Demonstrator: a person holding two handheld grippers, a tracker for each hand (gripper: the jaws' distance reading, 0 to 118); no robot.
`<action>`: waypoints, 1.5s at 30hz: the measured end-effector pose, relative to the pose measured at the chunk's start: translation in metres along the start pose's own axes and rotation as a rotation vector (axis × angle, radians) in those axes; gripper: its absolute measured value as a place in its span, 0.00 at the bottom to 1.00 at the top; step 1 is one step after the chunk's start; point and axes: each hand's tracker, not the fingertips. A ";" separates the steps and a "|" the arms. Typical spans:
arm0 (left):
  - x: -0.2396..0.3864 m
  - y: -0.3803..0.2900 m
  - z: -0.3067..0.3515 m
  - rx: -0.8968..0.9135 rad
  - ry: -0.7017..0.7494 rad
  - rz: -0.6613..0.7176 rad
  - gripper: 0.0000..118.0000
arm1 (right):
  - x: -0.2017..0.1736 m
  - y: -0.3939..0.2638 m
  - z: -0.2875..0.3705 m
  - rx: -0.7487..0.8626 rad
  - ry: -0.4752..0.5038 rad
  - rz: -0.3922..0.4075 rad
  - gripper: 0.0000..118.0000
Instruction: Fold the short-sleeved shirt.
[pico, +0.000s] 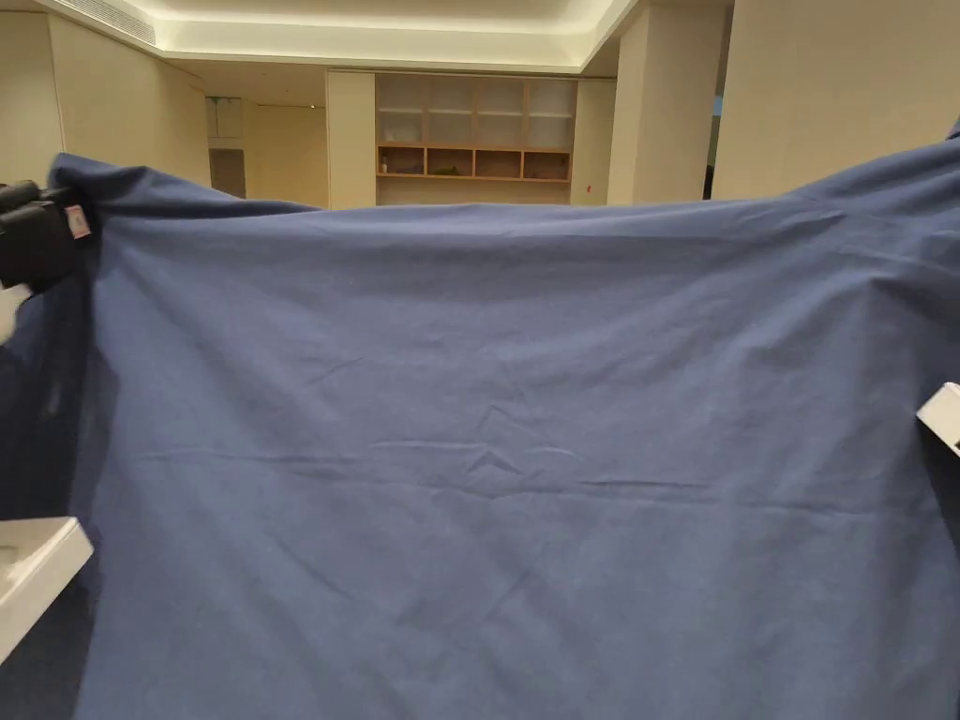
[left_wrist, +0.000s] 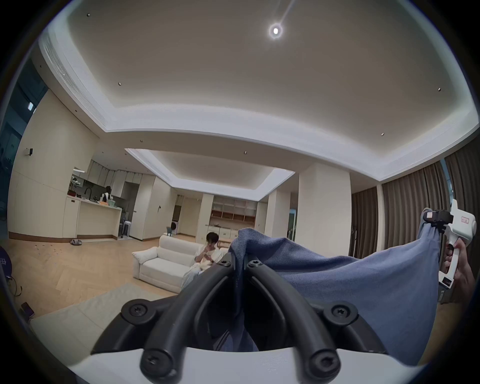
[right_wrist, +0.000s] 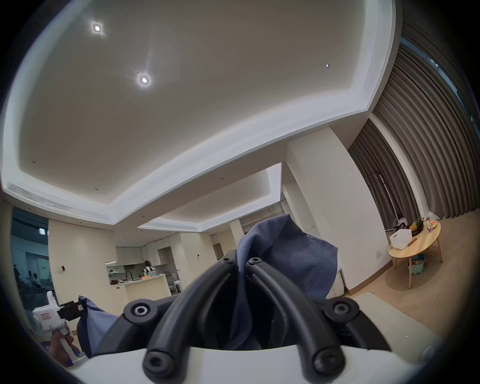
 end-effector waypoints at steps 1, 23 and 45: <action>0.000 -0.006 -0.021 -0.016 0.004 0.006 0.03 | 0.002 -0.008 -0.017 -0.003 -0.003 0.015 0.03; -0.016 -0.149 -0.347 -0.236 0.042 0.012 0.03 | 0.059 -0.143 -0.297 -0.131 -0.224 0.127 0.03; -0.051 -0.288 -0.178 -0.468 -0.081 -0.020 0.03 | 0.101 -0.273 -0.082 -0.389 -0.177 0.083 0.03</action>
